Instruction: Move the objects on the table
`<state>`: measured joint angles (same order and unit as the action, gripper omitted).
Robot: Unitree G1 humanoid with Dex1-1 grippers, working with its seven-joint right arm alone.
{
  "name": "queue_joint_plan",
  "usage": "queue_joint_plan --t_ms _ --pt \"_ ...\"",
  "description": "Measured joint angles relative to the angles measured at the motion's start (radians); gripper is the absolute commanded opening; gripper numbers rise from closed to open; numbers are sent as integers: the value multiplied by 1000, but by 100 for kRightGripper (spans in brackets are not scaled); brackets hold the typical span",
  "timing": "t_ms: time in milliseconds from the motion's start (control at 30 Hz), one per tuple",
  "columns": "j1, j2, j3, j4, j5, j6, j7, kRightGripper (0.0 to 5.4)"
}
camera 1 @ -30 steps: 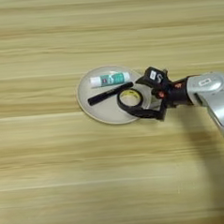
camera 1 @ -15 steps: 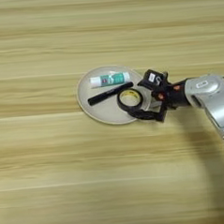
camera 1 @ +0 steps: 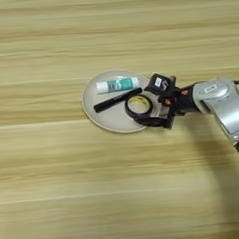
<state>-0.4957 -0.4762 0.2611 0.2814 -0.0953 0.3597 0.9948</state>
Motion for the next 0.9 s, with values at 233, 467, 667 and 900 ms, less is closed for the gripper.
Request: queue_joint_plan --t_ms 233,467,667,900 --pt "-8 0 24 8 -16 2 18 536" --pt "-16 0 38 34 -23 3 38 436" --pt "-27 0 44 46 -27 2 43 407" --pt "-29 0 46 48 -32 2 46 406"
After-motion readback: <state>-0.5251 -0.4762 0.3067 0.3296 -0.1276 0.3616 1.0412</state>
